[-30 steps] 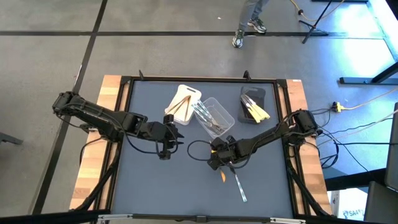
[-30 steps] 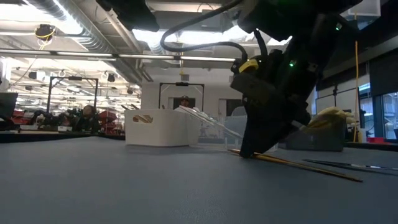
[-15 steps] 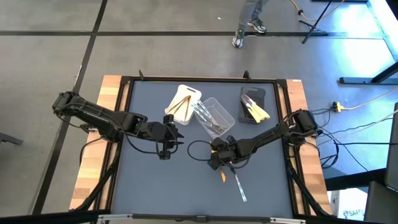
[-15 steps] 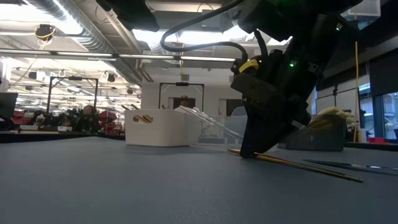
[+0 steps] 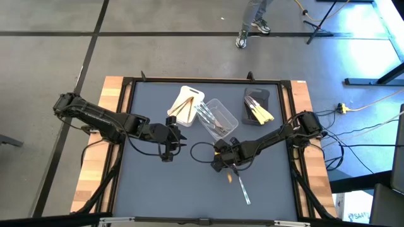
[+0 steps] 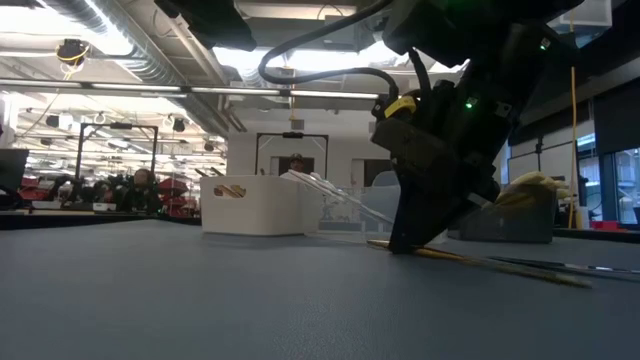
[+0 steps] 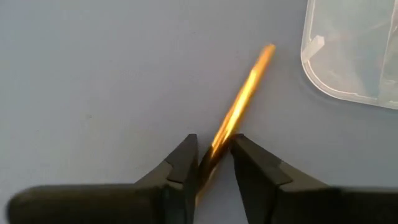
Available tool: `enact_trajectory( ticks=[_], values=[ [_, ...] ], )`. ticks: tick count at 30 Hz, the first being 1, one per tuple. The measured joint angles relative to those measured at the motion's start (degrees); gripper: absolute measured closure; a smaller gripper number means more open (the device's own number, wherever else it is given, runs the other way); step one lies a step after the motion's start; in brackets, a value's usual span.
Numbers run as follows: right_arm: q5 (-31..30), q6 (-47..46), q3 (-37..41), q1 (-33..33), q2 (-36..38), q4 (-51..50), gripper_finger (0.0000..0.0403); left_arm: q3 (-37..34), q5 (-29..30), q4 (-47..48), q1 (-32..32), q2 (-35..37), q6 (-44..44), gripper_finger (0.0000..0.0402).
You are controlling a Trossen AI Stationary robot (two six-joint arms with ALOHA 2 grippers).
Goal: Sort silverware by color (type)
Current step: Put the gold knife into the white bin
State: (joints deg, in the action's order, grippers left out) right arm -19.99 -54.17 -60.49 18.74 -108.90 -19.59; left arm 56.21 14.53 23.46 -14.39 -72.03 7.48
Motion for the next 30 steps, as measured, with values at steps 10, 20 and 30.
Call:
enact_trajectory(
  ticks=[10,20,30],
  values=[
    [-0.42,0.0,0.0,0.0,-0.04,0.07,0.0353,0.0,0.0,0.0,0.0,0.0,-0.14,0.0296],
    [-0.41,0.02,0.0,0.0,-0.04,0.17,0.0355,0.0,-0.07,0.0,0.0,0.0,2.0,0.0296],
    [-0.28,5.45,0.04,0.0,-0.13,2.6,0.0355,0.0,-0.22,0.0,0.0,0.05,6.02,0.0296]
  ],
)
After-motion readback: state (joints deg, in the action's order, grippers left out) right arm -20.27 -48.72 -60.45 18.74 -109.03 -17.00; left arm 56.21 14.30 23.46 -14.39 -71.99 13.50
